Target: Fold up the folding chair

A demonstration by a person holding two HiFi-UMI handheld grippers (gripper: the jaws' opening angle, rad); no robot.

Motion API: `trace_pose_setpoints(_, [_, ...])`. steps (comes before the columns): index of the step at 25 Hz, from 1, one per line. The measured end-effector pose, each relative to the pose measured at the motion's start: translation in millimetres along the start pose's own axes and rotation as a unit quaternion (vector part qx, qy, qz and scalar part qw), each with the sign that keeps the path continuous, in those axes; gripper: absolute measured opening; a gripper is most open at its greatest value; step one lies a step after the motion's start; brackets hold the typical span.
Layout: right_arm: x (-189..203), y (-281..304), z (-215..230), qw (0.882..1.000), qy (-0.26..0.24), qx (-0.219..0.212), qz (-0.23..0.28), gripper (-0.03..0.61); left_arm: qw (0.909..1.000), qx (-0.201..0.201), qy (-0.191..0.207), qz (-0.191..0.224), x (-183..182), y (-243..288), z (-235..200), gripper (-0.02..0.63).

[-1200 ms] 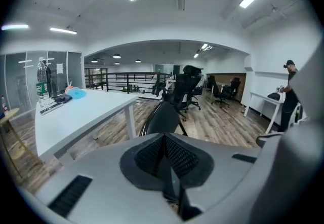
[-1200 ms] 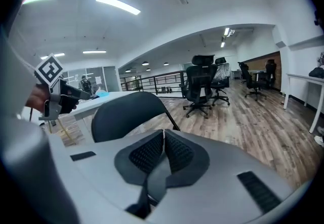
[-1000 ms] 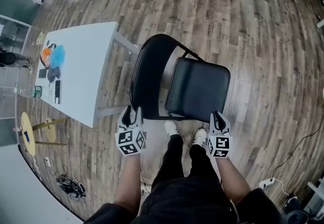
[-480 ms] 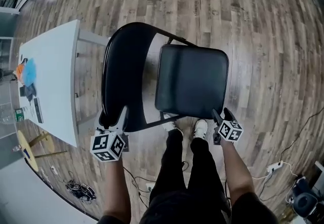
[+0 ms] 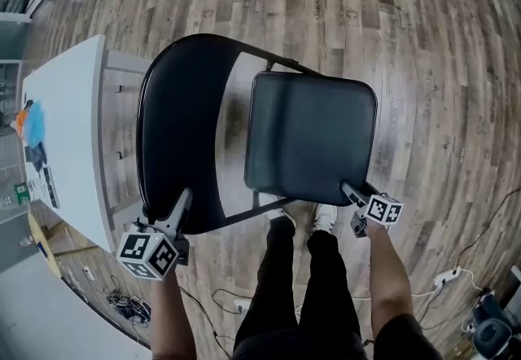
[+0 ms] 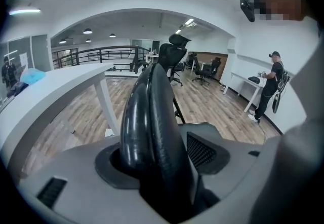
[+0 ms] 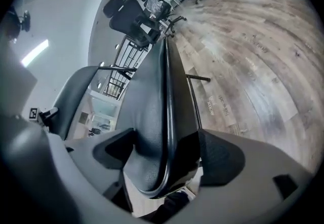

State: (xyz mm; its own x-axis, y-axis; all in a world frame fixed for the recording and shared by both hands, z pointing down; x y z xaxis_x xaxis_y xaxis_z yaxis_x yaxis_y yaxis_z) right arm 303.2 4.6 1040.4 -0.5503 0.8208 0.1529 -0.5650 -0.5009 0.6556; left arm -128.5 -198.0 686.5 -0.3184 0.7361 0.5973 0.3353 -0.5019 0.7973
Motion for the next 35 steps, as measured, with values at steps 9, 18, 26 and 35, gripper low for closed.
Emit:
trace_pose_setpoints(9, [0, 15, 4, 0.998, 0.013, -0.046, -0.041, 0.393, 0.9997, 0.014, -0.019, 0.005, 1, -1, -1, 0.248])
trace_pose_setpoints(18, [-13, -6, -68, 0.998, -0.006, -0.050, -0.030, 0.384, 0.9996, 0.028, -0.010, -0.003, -29, -38, 20, 0.149])
trace_pose_setpoints(26, [-16, -46, -193, 0.991, -0.093, -0.082, -0.059, 0.352, 0.9997, 0.018, -0.005, 0.017, -62, -98, 41, 0.106])
trace_pose_setpoints(35, [2, -37, -367, 0.980, -0.151, -0.109, -0.070, 0.352, 0.9989, 0.036, -0.020, 0.023, -91, -161, 1, 0.074])
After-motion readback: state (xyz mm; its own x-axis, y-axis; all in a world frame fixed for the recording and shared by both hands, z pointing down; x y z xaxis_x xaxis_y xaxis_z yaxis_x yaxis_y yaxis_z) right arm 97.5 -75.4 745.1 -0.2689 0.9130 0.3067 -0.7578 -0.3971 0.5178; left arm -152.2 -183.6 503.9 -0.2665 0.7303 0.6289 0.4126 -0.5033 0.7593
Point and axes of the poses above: the fingertips, and each gripper's own axes: y forward along the fingers, z to its right, x out of its underside, the point moved 8 cm from there along -y, backward along the fingers, and after that the axes turned 8 degrees about -z, right-handed, at the moved point
